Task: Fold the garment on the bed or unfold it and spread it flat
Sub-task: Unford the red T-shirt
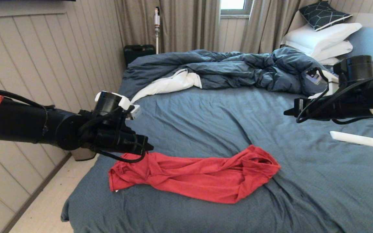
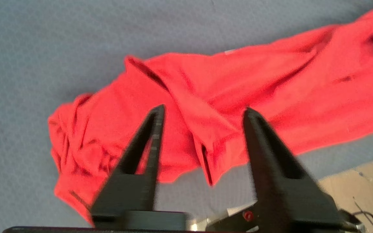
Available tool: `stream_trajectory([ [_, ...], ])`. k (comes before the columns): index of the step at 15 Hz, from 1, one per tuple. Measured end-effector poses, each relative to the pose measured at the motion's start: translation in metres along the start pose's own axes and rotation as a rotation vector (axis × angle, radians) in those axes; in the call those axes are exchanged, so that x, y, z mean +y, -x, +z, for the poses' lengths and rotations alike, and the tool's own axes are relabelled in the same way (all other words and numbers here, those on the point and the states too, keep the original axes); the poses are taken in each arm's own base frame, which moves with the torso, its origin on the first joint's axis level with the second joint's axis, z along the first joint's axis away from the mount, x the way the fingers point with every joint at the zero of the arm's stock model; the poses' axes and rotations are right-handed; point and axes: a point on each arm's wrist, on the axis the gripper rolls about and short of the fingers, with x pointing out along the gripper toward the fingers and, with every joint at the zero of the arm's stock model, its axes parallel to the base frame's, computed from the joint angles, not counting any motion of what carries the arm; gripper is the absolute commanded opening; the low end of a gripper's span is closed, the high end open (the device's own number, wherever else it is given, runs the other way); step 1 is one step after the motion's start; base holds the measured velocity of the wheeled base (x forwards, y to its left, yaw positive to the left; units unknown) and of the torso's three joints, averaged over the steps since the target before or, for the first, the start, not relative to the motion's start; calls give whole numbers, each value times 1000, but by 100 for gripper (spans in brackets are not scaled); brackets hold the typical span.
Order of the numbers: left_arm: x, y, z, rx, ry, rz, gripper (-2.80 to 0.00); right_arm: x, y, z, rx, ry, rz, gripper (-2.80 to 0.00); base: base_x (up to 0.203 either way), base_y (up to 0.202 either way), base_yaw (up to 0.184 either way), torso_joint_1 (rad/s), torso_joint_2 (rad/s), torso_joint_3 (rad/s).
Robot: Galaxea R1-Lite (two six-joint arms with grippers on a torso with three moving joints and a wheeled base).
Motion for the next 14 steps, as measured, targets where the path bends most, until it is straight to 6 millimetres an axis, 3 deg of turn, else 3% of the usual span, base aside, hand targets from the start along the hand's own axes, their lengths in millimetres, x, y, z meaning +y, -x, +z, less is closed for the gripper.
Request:
stream_trajectory([
  [6, -1, -10, 8, 28, -4, 37, -280, 0, 0, 2, -4, 0, -1, -280, 0, 0, 0, 0, 0, 0],
  [7, 0, -13, 7, 35, -5, 47, 0, -1, 0, 1, -3, -1, -1, -280, 0, 0, 0, 0, 0, 0],
  [14, 14, -47, 4, 43, 13, 86, 0, -2, -5, -1, 9, -3, -2, -280, 0, 0, 0, 0, 0, 0],
])
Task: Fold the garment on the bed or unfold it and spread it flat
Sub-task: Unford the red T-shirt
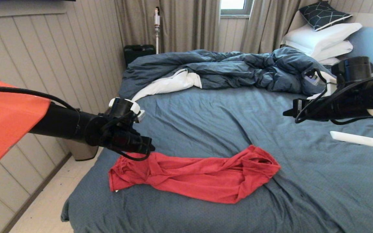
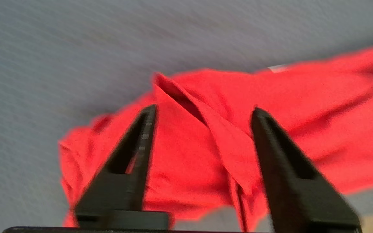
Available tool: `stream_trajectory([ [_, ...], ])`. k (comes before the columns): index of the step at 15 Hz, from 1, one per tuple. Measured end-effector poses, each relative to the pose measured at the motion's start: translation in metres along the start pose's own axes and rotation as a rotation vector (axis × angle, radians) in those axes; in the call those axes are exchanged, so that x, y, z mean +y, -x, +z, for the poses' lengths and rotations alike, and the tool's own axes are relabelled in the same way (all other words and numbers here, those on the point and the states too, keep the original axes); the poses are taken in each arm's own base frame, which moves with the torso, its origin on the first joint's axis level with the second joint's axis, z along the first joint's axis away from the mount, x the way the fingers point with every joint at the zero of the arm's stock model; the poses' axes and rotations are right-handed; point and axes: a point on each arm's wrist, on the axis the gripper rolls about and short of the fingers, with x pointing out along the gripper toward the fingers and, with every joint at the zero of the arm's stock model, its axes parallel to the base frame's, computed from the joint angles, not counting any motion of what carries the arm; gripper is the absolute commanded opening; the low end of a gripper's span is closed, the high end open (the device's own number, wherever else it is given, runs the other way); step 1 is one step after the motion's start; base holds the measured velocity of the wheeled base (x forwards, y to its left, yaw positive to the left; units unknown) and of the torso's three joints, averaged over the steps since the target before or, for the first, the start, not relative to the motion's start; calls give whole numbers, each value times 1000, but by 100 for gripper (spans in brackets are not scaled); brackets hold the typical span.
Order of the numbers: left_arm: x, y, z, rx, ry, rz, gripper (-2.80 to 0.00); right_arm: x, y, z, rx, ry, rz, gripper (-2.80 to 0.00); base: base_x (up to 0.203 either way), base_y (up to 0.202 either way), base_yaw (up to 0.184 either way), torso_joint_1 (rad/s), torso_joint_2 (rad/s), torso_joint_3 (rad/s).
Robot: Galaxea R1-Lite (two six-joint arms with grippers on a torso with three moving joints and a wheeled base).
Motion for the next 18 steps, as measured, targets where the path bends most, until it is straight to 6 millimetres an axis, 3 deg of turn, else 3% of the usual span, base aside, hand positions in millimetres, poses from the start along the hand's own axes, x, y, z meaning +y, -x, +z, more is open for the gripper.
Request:
stream_trajectory([
  [10, 18, -29, -7, 47, 30, 30, 0, -4, -12, -5, 28, -8, -2, -280, 0, 0, 0, 0, 0, 0],
  [11, 18, -30, -7, 49, 30, 29, -280, -4, -13, -5, 27, -8, -2, -280, 0, 0, 0, 0, 0, 0],
  [18, 17, -30, -10, 54, 37, 23, -280, -5, -15, -6, 32, -11, -3, -280, 0, 0, 0, 0, 0, 0],
])
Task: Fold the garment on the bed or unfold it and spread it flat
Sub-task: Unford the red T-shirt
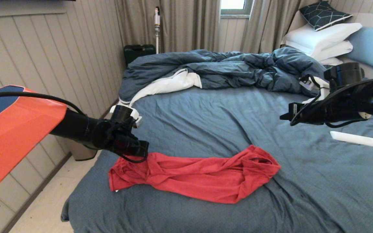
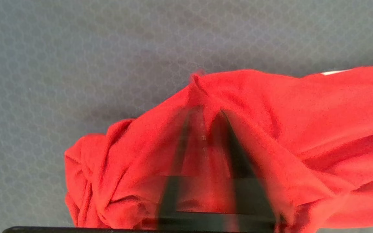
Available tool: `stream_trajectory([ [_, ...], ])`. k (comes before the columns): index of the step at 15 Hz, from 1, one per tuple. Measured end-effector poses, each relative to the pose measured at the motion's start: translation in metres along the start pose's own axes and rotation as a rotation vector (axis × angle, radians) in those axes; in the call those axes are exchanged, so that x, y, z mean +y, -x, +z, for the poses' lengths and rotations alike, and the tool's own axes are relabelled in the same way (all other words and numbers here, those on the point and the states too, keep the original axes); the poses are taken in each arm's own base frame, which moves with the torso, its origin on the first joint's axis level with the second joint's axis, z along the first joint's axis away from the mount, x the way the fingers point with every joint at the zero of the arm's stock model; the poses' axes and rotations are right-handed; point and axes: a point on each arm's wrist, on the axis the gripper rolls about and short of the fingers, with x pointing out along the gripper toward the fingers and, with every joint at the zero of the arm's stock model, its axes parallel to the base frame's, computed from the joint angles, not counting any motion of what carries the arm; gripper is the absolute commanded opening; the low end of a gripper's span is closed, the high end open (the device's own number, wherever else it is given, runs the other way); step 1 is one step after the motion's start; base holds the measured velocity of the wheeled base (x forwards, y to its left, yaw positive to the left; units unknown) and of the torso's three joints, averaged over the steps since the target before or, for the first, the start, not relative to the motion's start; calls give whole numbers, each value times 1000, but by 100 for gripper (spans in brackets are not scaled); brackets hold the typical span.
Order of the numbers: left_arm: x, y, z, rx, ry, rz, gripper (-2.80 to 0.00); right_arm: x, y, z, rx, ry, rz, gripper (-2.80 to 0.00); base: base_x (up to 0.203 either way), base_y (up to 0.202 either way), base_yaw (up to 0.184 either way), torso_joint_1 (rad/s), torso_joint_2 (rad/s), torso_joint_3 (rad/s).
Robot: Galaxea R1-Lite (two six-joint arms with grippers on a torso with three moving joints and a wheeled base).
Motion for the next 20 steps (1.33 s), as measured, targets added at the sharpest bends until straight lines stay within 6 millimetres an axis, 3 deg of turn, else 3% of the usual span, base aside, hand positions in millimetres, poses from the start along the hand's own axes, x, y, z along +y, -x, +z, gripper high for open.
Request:
stream_trajectory([
  [3, -2, 6, 8, -68, -1, -8, -280, 0, 0, 0, 0, 0, 0, -280, 0, 0, 0, 0, 0, 0],
  [6, -1, 23, 36, -260, 40, -8, -280, 0, -1, 0, 3, 0, 1, -280, 0, 0, 0, 0, 0, 0],
  [10, 5, 37, 65, -390, 71, 20, -280, -1, -3, -2, 9, -2, 0, -280, 0, 0, 0, 0, 0, 0],
  [13, 14, 25, 79, -427, 82, 35, -280, -1, -5, -3, 16, -4, 0, -280, 0, 0, 0, 0, 0, 0],
  [20, 27, -26, 103, -498, 68, 62, -280, -4, -13, -6, 30, -3, -3, -280, 0, 0, 0, 0, 0, 0],
])
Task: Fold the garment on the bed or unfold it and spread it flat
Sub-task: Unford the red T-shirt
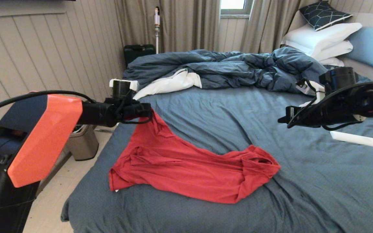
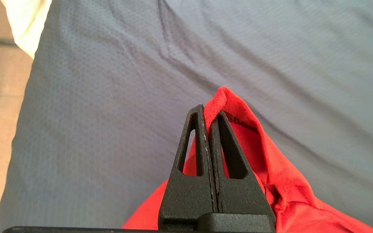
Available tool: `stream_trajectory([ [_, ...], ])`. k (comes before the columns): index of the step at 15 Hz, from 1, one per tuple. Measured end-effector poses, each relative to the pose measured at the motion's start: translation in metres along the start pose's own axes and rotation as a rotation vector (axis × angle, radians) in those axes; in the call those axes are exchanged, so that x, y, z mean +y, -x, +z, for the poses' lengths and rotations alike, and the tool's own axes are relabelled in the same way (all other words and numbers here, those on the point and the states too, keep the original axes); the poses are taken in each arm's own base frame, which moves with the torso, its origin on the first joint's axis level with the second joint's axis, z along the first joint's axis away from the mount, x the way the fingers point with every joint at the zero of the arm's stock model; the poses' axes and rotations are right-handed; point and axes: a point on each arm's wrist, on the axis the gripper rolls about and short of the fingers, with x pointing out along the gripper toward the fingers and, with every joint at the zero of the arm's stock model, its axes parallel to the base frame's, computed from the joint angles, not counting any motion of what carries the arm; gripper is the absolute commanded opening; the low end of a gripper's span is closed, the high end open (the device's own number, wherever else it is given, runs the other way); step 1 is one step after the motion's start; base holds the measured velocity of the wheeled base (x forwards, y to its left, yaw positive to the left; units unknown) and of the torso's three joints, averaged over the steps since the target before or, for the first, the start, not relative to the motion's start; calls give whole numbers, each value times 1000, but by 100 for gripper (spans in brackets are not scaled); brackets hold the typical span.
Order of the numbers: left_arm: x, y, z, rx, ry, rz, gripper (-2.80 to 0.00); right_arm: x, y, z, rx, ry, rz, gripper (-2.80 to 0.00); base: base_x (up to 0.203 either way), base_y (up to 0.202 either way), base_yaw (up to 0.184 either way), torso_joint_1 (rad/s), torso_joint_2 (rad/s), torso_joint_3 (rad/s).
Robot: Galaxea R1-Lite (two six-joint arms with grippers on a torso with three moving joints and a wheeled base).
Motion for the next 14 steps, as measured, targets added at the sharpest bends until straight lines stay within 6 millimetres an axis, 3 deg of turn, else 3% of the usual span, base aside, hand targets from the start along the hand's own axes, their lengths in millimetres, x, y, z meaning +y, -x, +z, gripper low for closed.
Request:
stream_trajectory([
  [5, 6, -32, -30, -41, -51, 56, -280, -2, -9, -5, 23, 9, -9, -280, 0, 0, 0, 0, 0, 0],
  [9, 8, -41, -44, -9, -57, 83, -280, -2, -13, -8, 39, 8, -6, -280, 0, 0, 0, 0, 0, 0],
  [10, 7, -41, -45, -2, -61, 91, 0, -2, -13, -8, 40, 8, -6, -280, 0, 0, 0, 0, 0, 0],
  [14, -2, -38, -41, -28, -84, 145, 0, -2, -14, -8, 40, 9, -6, -280, 0, 0, 0, 0, 0, 0],
])
